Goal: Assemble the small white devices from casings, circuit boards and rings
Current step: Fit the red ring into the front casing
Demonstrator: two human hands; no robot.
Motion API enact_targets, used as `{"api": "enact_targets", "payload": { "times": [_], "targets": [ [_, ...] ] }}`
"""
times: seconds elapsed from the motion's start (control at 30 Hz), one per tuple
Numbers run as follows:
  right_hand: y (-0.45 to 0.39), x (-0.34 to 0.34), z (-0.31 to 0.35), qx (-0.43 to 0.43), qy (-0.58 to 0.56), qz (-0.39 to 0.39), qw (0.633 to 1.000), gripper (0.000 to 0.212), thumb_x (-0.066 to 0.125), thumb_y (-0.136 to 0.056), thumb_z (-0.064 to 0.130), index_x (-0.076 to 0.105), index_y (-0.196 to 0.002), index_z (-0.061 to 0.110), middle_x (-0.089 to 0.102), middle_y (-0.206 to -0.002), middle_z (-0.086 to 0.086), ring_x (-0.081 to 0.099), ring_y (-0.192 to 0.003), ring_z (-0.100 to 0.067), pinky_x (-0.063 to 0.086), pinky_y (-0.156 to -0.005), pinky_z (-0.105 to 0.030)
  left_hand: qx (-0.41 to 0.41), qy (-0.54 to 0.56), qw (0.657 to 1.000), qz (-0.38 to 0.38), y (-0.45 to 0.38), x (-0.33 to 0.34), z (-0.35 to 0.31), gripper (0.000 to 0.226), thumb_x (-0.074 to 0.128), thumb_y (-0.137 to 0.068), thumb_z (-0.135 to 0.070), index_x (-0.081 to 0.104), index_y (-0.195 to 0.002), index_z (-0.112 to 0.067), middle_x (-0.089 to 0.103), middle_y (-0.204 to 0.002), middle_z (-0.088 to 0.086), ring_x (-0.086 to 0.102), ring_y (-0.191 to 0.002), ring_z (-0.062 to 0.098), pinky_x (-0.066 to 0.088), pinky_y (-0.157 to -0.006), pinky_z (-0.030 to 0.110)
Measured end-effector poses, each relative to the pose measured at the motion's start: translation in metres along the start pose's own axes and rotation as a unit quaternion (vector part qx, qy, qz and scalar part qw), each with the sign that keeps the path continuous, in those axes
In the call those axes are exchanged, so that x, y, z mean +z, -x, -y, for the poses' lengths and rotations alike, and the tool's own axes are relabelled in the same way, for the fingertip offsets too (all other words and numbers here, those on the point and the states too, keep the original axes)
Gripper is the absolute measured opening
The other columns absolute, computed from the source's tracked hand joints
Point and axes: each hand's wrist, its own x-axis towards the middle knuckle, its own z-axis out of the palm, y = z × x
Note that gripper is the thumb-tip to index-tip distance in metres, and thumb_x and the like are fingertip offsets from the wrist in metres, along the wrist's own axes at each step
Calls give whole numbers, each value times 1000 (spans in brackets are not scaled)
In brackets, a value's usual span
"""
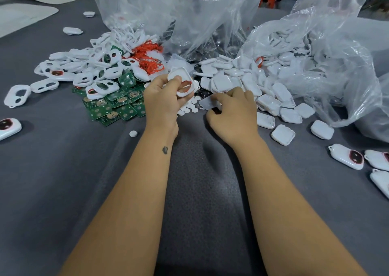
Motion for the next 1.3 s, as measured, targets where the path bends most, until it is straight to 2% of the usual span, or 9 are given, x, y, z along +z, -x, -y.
{"api": "enact_targets", "payload": {
  "times": [0.23, 0.5, 0.63, 0.73, 0.8, 0.9, 1.1, 1.23, 1.3],
  "targets": [
    [1, -3, 1, -26, 10, -40, 999, 25, 56, -89, 29, 72, -108, 29, 55, -99, -1, 43, -103, -27, 27, -82, -33, -17, -21, 1000, 10, 1, 3, 3, 14, 52, -96, -2, 61, -87, -7, 68, -85, 13, 70, -79, 22, 58, -64, 25],
    [-1, -12, -2, 72, -260, -107, 957, 22, 55, -94, 20, 65, -80, 6, 57, -74, 3, 51, -73, -11, 34, -64, -29, -10, -58, 998, 33, 1, 5, 7, 15, 55, -95, -3, 64, -88, -13, 68, -88, 12, 70, -94, 29, 56, -61, 22],
    [-3, -16, -4, 137, -288, -94, 943, 22, 55, -94, 20, 65, -114, 15, 66, -92, 3, 61, -90, -13, 42, -78, -25, -7, -37, 999, 19, 0, 3, 6, 14, 56, -95, -3, 64, -88, -12, 69, -85, 10, 71, -84, 22, 57, -64, 25],
    [-2, -14, -7, 90, -135, -128, 978, 41, 58, -90, 16, 55, -131, 11, 55, -121, -11, 49, -113, -26, 32, -91, -28, -12, -24, 1000, 7, 0, 3, 4, 13, 56, -95, -2, 63, -87, -10, 68, -80, 9, 70, -79, 20, 59, -66, 27],
    [1, -13, -3, 32, -81, -143, 986, 34, 59, -87, 17, 64, -121, 12, 53, -117, -12, 45, -112, -30, 31, -90, -32, -16, -24, 1000, 0, 0, 5, 4, 14, 55, -95, -1, 61, -85, -8, 67, -81, 11, 69, -78, 21, 60, -68, 29],
    [3, -7, 6, -48, -53, -50, 996, 22, 65, -84, 30, 74, -101, 20, 55, -100, -4, 45, -103, -28, 32, -85, -32, -18, -18, 1000, -12, 1, 6, 4, 16, 53, -95, 1, 59, -83, -7, 66, -78, 11, 68, -75, 21, 61, -71, 31],
    [5, -2, 10, -107, -43, 40, 993, 15, 68, -85, 30, 75, -95, 21, 56, -96, -3, 46, -101, -25, 35, -85, -35, -21, -18, 999, -18, 1, 7, 3, 16, 52, -96, 0, 57, -83, -7, 65, -79, 10, 66, -74, 19, 61, -69, 29],
    [5, -6, 12, -50, -185, 3, 981, 22, 60, -87, 19, 68, -67, 12, 58, -71, -1, 54, -77, -16, 39, -68, -32, -24, -19, 999, -19, 0, 7, 3, 15, 52, -96, 0, 57, -83, -7, 65, -79, 11, 67, -73, 19, 61, -66, 27],
    [4, -12, 13, 33, -331, -6, 943, 24, 62, -87, 18, 66, -63, 14, 55, -59, 8, 50, -62, -5, 39, -60, -23, -27, -18, 999, -21, 0, 6, 3, 15, 52, -95, 1, 57, -83, -7, 66, -78, 11, 67, -72, 18, 60, -65, 27]
  ]
}}
